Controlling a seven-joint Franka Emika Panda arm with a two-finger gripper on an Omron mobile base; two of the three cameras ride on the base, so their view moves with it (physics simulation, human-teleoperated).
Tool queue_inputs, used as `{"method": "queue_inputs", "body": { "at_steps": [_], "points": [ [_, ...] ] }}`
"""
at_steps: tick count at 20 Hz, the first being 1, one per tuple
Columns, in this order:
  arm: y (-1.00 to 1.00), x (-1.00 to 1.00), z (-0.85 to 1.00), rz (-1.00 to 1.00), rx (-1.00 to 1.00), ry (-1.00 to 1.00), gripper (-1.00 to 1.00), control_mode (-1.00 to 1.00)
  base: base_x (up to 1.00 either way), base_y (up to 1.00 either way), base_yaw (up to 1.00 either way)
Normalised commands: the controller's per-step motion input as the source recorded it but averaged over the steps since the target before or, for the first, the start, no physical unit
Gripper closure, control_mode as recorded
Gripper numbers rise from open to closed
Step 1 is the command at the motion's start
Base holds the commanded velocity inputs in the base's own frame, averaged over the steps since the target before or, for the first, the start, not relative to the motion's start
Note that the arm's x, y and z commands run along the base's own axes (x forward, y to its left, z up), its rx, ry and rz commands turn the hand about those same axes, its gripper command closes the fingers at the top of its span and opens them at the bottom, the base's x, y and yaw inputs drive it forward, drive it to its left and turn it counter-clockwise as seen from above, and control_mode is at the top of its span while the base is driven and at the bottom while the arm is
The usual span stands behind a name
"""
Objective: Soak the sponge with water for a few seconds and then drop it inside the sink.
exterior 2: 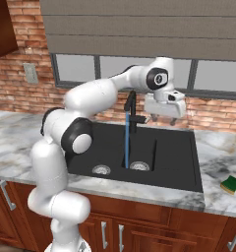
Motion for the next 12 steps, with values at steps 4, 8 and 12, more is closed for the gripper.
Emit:
{"method": "queue_inputs", "body": {
  "at_steps": [4, 8, 12],
  "points": [
    [-0.32, -0.07, 0.06, 0.0, 0.1, 0.0, -1.0, -1.0, 0.0, 0.0, 0.0],
    [-0.36, -0.18, 0.0, 0.0, 0.11, 0.0, -1.0, -1.0, 0.0, 0.0, 0.0],
    [-0.41, -0.21, 0.0, 0.0, 0.12, 0.0, -1.0, -1.0, 0.0, 0.0, 0.0]
  ]
}}
